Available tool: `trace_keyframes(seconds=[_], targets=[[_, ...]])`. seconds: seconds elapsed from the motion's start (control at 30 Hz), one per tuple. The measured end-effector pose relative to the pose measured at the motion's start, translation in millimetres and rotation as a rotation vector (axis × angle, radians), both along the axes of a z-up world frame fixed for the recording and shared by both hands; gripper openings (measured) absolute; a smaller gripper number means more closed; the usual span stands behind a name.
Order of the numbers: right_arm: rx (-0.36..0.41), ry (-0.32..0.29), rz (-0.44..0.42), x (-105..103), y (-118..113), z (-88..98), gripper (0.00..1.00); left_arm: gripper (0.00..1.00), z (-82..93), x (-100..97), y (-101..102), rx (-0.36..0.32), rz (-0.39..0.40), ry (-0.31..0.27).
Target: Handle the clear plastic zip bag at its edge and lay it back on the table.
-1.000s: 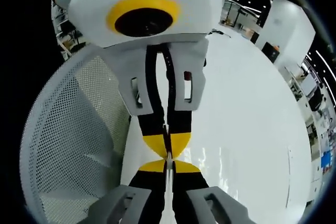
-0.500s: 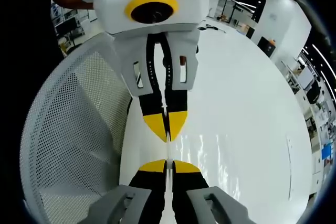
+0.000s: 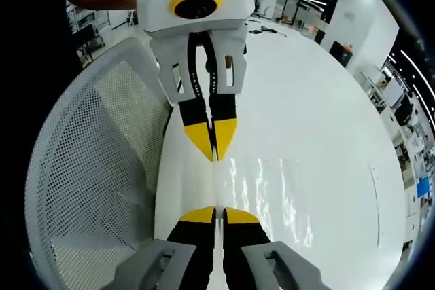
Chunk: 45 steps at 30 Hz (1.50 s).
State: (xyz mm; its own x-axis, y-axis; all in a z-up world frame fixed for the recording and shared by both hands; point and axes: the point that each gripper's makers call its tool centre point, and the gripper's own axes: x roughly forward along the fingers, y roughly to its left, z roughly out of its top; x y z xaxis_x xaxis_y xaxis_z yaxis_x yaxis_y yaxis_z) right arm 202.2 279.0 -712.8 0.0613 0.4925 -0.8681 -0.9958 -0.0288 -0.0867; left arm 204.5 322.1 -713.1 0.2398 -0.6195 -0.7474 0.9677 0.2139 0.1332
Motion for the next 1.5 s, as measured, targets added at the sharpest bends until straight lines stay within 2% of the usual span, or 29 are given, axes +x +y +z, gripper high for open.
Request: trace_keyframes(seconds=[1.5], targets=[[-0.053,0.007,-0.055,1.0,-43.8,-5.1,0.0,0.0,0.3,2.1,1.9,0.004,0.022,0.02]])
